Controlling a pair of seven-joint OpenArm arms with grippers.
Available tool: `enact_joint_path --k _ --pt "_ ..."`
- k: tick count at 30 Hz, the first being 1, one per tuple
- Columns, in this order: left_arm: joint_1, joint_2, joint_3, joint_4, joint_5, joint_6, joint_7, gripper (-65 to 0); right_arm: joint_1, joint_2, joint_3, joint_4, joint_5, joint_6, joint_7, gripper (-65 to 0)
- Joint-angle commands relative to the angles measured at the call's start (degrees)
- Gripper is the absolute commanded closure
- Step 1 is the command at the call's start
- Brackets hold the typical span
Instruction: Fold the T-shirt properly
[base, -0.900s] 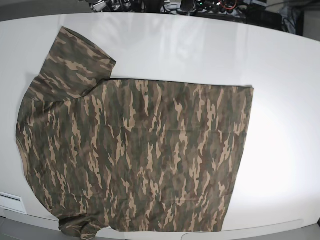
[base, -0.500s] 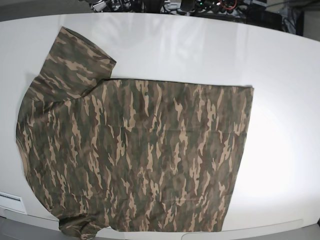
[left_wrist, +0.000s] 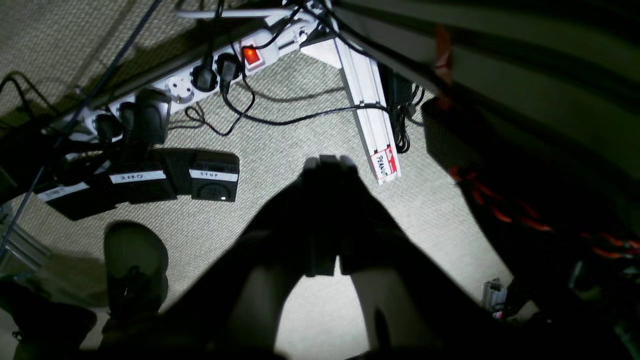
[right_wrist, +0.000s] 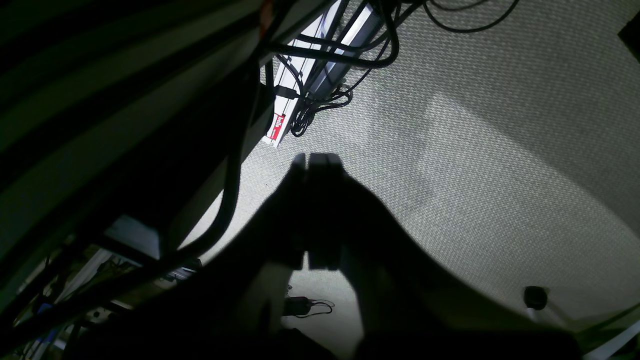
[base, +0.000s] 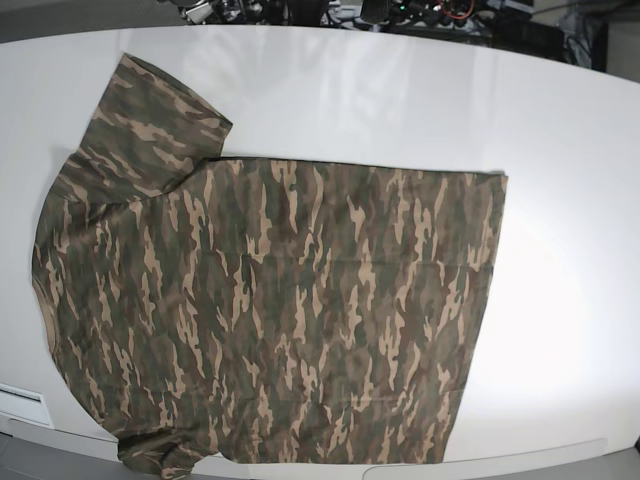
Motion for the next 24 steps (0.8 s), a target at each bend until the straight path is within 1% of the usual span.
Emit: enact_joint_path --k 1,4,8,11,13,14,18,19,21,24 --pt "0.1 0.0 0.1 0.3 0.2 -0.6 -0.2 0.0 0.8 0.2 0.2 0.8 -0.2 0.4 -0.6 0.0" --pt "0.1 0.0 0.1 0.4 0.2 -0.6 0.1 0.0 0.8 0.2 0.2 1.1 -0.5 0.4 -2.0 0.0" --pt "0.2 0.0 0.1 2.9 1.0 -1.3 5.6 0.0 0.5 0.3 0.2 3.3 -2.8 2.0 -5.7 0.0" --pt "0.7 -0.2 0.1 4.8 3.9 -5.3 8.5 0.0 -1.4 1.2 0.2 5.6 -3.2 2.2 -8.0 0.0" --pt "2.0 -1.1 0.1 6.8 4.2 -7.6 9.5 0.0 -4.3 2.3 0.2 7.7 -3.2 3.8 -8.2 0.0" --pt "3.0 -1.8 0.1 8.0 4.2 -8.3 9.9 0.0 -6.0 3.1 0.2 9.0 -3.2 4.4 -8.2 0.0" --pt "7.7 -5.3 0.1 13.6 3.8 -8.7 11.1 0.0 -13.3 6.6 0.2 15.6 -2.7 4.5 -8.9 0.0" --pt "9.0 -6.3 0.1 15.0 2.4 -9.2 11.8 0.0 -15.2 7.6 0.2 17.8 -2.2 4.5 -9.7 0.0" --pt "11.8 -8.7 0.1 18.2 -1.7 -11.3 13.4 0.0 -19.0 9.5 0.2 22.8 0.3 4.6 -12.4 0.0" --pt "16.2 -12.3 0.0 23.8 -6.1 -14.1 14.9 0.0 -25.0 12.5 0.2 31.0 4.1 6.6 -15.6 0.0"
